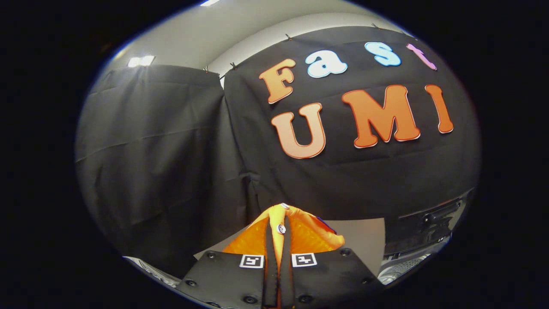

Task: Put the clothes into the washing machine and then close the washing machine lid.

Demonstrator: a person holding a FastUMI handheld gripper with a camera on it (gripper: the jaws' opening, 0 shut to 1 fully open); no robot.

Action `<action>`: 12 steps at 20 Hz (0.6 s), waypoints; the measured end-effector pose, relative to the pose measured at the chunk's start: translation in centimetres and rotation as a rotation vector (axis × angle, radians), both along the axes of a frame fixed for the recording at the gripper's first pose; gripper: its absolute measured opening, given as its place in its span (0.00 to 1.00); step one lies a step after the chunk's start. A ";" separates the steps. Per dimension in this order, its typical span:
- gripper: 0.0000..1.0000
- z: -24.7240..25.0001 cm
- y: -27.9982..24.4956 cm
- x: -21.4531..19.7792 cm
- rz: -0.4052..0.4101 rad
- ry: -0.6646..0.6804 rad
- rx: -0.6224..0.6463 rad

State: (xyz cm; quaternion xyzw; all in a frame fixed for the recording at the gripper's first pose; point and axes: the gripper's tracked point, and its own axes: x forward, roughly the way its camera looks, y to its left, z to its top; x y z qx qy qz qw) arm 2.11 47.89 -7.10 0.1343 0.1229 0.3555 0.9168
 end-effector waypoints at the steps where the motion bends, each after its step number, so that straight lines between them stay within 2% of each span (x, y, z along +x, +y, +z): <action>1: 0.10 0.6 -1.5 0.2 -0.010 -0.009 0.010; 7: 0.10 3.0 -11.4 2.4 -0.085 -0.076 0.026; 12: 0.10 1.9 -20.2 5.0 -0.161 -0.083 0.013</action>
